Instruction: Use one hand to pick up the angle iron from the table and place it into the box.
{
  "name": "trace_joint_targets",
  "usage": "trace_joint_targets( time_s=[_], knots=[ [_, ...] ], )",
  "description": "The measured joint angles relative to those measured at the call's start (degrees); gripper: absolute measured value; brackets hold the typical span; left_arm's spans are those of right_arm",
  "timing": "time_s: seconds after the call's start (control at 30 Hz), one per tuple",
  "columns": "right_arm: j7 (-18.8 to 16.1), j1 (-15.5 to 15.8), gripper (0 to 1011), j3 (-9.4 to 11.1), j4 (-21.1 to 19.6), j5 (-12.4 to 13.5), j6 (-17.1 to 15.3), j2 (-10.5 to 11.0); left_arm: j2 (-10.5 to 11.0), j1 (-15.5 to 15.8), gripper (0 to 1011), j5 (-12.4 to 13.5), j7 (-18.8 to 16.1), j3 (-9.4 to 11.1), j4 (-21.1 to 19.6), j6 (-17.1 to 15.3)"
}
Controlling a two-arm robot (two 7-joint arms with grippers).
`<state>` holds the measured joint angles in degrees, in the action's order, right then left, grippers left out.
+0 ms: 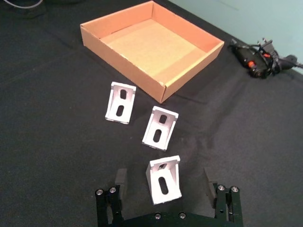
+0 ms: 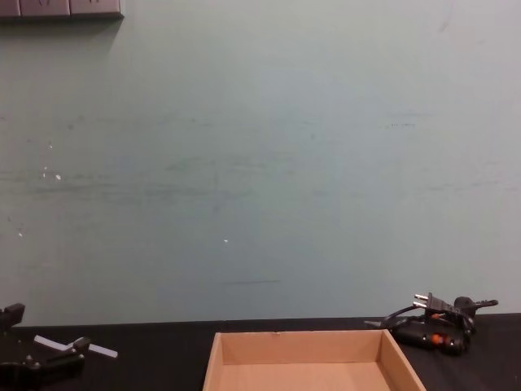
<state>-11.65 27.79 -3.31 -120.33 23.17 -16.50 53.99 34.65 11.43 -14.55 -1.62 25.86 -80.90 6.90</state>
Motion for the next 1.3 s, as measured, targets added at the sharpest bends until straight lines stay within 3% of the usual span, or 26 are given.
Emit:
trace_joint_targets(
  time_s=[0.47, 0.9, 1.3],
  knots=[
    [-2.23, -3.54, 1000, -1.82, 3.42, 0.03, -1.98, -3.58, 0.0, 0.0, 1005, 0.0, 0.0, 0.0, 0.0, 0.0],
    [-5.9, -9.58, 1000, -5.11, 8.19, -1.45, -2.56, -7.42, 0.0, 0.0, 1005, 0.0, 0.0, 0.0, 0.0, 0.0],
    [-8.71, -13.55, 1000, -6.42, 11.68, -2.76, -2.54, -10.21, 0.0, 0.0, 1005, 0.0, 0.0, 0.0, 0.0, 0.0]
  ],
)
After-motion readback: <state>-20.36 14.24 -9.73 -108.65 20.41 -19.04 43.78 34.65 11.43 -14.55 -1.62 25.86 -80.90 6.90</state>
